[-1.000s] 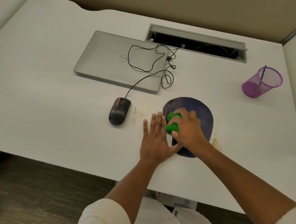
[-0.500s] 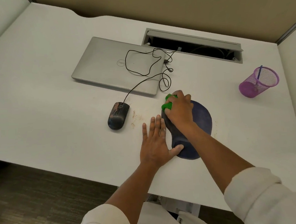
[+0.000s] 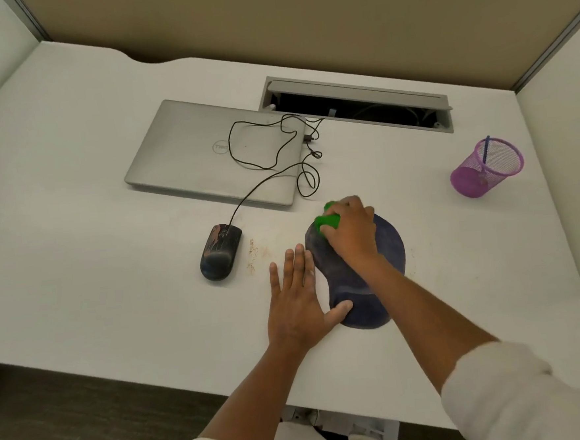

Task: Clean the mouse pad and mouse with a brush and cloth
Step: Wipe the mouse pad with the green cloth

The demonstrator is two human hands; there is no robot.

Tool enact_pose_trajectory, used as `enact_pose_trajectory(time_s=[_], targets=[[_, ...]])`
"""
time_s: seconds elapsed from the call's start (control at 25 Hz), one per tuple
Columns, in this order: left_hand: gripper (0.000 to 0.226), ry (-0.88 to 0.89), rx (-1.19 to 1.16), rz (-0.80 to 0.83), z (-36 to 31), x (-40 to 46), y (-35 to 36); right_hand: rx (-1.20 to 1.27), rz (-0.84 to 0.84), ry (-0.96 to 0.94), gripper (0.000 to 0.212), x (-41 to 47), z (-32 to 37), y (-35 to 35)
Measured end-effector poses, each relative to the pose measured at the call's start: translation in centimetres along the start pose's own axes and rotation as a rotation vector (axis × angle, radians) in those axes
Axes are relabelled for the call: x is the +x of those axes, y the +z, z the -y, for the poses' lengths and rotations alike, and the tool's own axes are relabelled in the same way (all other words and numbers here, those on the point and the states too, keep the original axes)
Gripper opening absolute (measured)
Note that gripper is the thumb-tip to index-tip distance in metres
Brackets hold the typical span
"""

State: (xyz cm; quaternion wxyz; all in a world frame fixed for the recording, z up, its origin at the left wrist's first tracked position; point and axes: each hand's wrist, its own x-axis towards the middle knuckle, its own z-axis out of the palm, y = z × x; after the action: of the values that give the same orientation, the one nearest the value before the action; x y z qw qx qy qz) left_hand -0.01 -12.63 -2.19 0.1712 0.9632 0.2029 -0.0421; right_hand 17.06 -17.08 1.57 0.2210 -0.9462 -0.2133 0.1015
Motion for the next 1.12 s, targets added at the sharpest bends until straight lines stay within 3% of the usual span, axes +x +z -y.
enact_pose_trajectory(time_s=[0.16,0.24,0.36,0.68,0.96,1.12], targets=[[0.112,-0.004,0.001,0.012,-0.1,-0.2,-0.5,0.061,-0.031,0.147,0.025,4.1,0.2,-2.9],[0.112,0.006,0.003,-0.003,0.0,-0.2,-0.4,0.115,-0.022,0.057,0.029,1.8,0.4,-3.0],[0.112,0.014,0.011,-0.032,0.0,0.0,0.0,-0.056,0.049,-0.169,0.032,-4.7,0.1,-0.3],[0.112,0.005,0.012,-0.002,-0.1,-0.1,-0.2,-0.151,0.0,-0.057,0.026,2.2,1.8,-0.1],[0.111,0.011,0.018,-0.042,0.0,0.0,0.1,-0.355,0.015,-0.175,0.031,-8.1,-1.9,-1.6],[0.109,0.011,0.024,-0.025,0.1,0.0,0.2,-0.464,-0.072,-0.17,0.033,-5.3,-1.6,-1.5]])
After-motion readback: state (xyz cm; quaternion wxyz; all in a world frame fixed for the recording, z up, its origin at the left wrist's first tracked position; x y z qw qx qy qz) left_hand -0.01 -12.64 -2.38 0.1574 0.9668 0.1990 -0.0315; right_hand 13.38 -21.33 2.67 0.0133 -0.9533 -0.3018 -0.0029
